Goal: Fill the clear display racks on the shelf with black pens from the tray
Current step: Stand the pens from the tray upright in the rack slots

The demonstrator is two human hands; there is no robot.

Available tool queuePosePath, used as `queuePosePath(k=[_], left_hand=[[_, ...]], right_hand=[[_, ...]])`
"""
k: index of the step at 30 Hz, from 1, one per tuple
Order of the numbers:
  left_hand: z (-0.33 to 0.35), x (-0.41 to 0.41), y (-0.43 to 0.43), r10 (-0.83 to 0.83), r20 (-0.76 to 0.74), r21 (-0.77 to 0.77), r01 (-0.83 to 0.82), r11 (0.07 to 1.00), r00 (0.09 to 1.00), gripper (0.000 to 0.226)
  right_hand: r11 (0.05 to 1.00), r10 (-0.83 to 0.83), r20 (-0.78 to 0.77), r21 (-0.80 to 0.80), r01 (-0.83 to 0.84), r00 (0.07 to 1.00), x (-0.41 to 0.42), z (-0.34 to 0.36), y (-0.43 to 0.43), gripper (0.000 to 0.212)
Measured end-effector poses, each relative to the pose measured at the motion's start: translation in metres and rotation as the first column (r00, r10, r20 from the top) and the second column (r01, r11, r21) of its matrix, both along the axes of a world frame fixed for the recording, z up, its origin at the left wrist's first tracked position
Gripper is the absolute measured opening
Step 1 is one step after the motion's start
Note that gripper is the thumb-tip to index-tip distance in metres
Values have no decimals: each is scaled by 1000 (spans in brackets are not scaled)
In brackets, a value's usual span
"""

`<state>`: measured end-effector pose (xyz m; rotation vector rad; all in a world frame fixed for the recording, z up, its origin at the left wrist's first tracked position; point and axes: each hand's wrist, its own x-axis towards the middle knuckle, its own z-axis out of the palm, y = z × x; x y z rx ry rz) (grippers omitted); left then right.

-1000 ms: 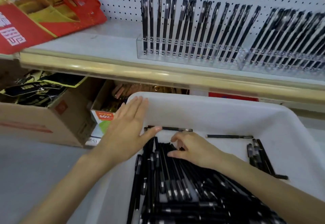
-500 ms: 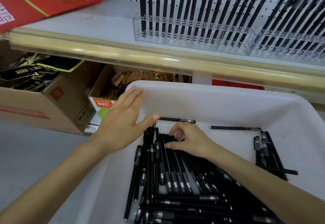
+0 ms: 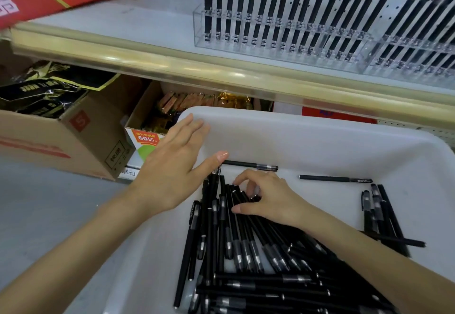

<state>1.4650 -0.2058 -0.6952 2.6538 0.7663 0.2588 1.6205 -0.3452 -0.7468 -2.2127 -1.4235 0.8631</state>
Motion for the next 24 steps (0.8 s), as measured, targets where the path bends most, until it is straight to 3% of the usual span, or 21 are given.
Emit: queuePosePath(k=[4,8,11,13,16,18,20,24], left_hand=[[0,0,0,6,16,-14,-6,1000,1000,99],[-1,-1,0,-9,14,-18,9,1000,1000,99],[-3,0,2,-20,32,-28,21,999,999,98],[-4,-2,5,-41,97,-72,49,996,994,91],[-2,-6,7,-29,296,-145,75,987,955,61],[6,-5,7,-28,384,-170,101,980,923,43],[18,-2,5,-60,402,-170,139,976,914,32],[42,11,4,-95,392,-162,170,972,915,44]], right_hand=[[999,-19,-32,46,21,999,-1,-6,3,29],[998,-64,-68,2,64,996,-3,-9,7,29],[986,-167,-250,-15,169,954,-5,-4,10,22],[958,-246,-453,22,286,857,-6,9,10,15],[899,-274,-748,23,437,604,-5,34,6,12],[880,-229,-824,52,473,518,-4,51,4,12],[878,-178,-797,137,460,577,-4,68,5,10],[876,-68,-708,294,382,703,2,98,9,14]])
